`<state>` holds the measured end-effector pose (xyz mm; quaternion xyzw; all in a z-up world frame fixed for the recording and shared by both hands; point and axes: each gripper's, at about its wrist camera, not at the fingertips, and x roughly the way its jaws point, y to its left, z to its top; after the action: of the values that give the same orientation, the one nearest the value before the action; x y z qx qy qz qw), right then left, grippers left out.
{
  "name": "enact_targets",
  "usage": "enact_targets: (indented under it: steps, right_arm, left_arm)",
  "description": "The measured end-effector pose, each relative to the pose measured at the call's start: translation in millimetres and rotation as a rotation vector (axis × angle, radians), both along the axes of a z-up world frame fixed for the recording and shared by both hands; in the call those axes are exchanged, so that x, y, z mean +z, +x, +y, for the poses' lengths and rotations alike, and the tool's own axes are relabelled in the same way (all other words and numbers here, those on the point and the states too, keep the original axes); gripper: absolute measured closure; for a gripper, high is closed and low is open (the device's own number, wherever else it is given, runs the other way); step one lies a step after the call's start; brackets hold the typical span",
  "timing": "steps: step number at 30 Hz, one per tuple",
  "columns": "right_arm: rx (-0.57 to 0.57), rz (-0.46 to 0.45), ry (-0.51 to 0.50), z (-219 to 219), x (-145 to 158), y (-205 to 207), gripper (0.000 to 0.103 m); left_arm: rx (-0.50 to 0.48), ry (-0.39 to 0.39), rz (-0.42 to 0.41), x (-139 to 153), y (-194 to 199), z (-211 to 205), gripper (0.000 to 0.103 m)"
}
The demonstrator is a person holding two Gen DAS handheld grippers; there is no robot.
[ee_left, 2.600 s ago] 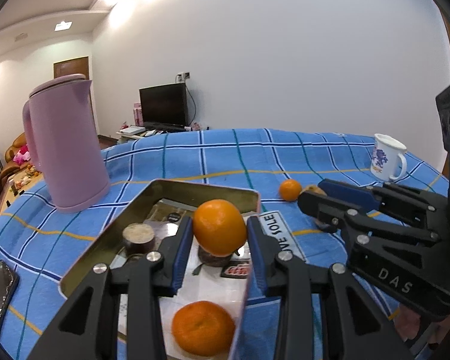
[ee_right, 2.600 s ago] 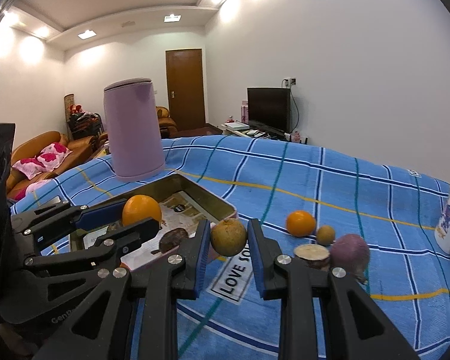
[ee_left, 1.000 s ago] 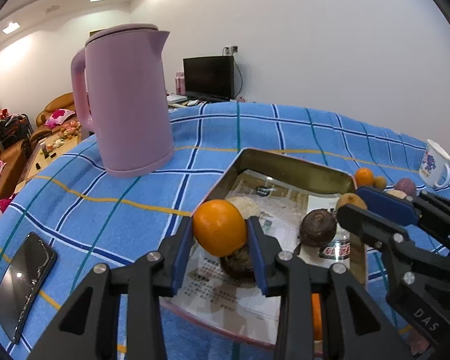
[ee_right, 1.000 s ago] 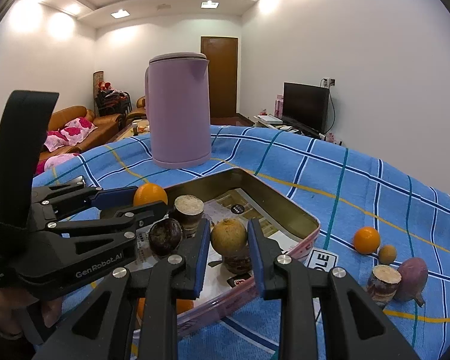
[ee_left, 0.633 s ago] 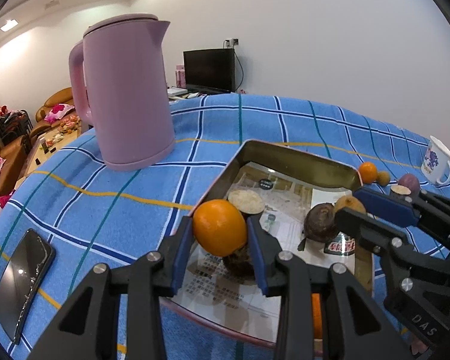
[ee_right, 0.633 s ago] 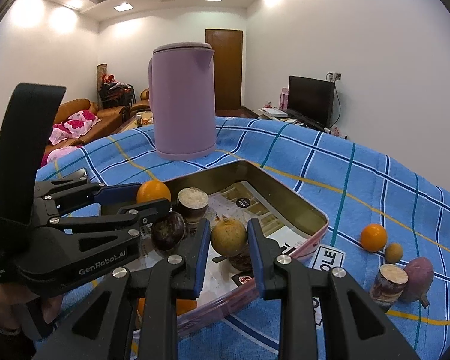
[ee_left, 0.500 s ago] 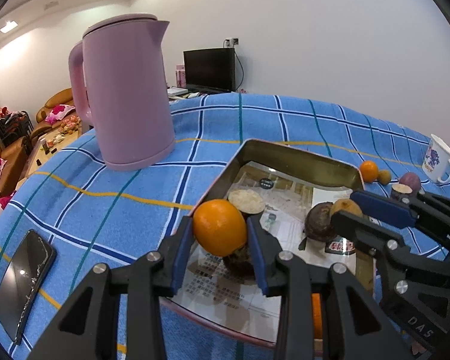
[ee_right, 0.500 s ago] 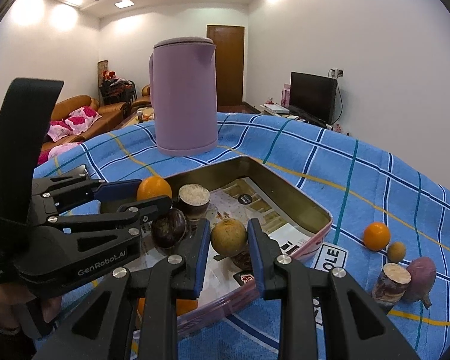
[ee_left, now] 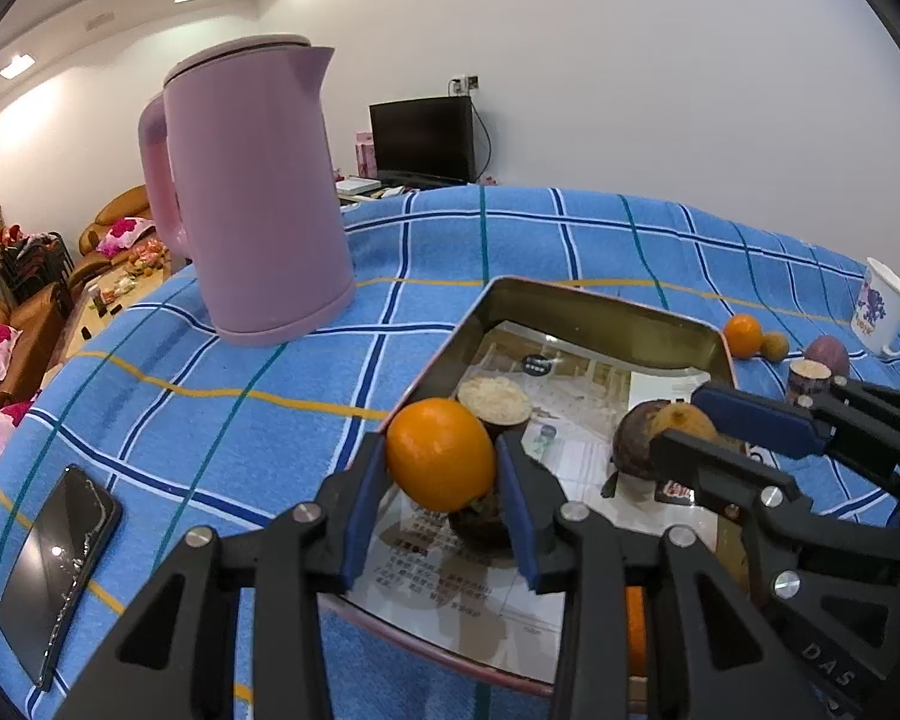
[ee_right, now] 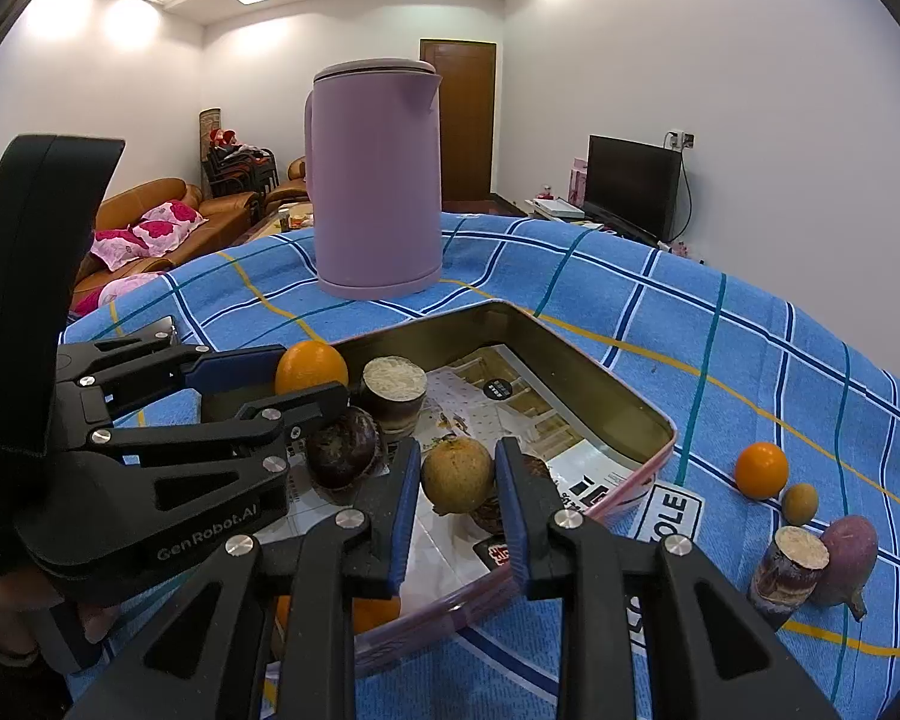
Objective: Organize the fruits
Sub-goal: 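Lower the brown fruit into the tin and open the right gripper while the left releases the orange, then grasp the purple radish with the right gripper while the left moves toward a tuber piece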
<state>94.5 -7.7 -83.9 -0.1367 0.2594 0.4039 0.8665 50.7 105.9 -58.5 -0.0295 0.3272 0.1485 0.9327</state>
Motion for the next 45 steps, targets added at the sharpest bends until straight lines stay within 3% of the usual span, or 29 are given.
enact_targets:
  steps: [4, 8, 13, 19, 24, 27, 33, 40, 45]
  right_arm:
    - [-0.001, -0.005, 0.001, 0.0, 0.8, -1.1, 0.075]
    - [-0.006, -0.003, -0.001, 0.3, 0.4, -0.5, 0.072]
    - [-0.020, 0.004, 0.009, -2.1, 1.1, 2.1, 0.067]
    - [-0.058, -0.020, 0.040, -15.1, 5.9, 2.1, 0.067]
    - [-0.144, -0.005, 0.058, -46.1, 15.9, 15.7, 0.065]
    - [-0.201, -0.009, 0.088, -73.2, 25.4, 23.1, 0.056]
    - [-0.363, -0.026, 0.115, -122.6, 35.9, 47.2, 0.054]
    - [-0.514, 0.039, 0.120, -158.0, 24.4, 82.7, 0.053]
    - [-0.508, 0.121, 0.124, -161.3, 8.8, 97.5, 0.053]
  left_arm:
    - [-0.003, 0.010, -0.006, 0.6, -1.5, -2.0, 0.062]
    - [-0.005, 0.022, -0.008, 1.2, -2.5, -5.1, 0.052]
    - [0.002, 0.019, -0.013, 1.7, -4.2, -5.0, 0.049]
    - [-0.006, -0.015, -0.044, 4.4, -5.9, -8.6, 0.033]
    - [-0.076, -0.010, -0.068, 11.1, -1.3, -36.9, 0.033]
    - [-0.112, -0.006, -0.080, 17.1, 1.3, -54.1, 0.027]
    - [-0.183, -0.021, -0.080, 25.9, 15.5, -86.3, 0.027]
    - [-0.242, 0.015, -0.077, 25.7, 34.5, -123.8, 0.013]
    - [-0.278, 0.031, -0.051, 22.0, 47.9, -140.3, 0.013]
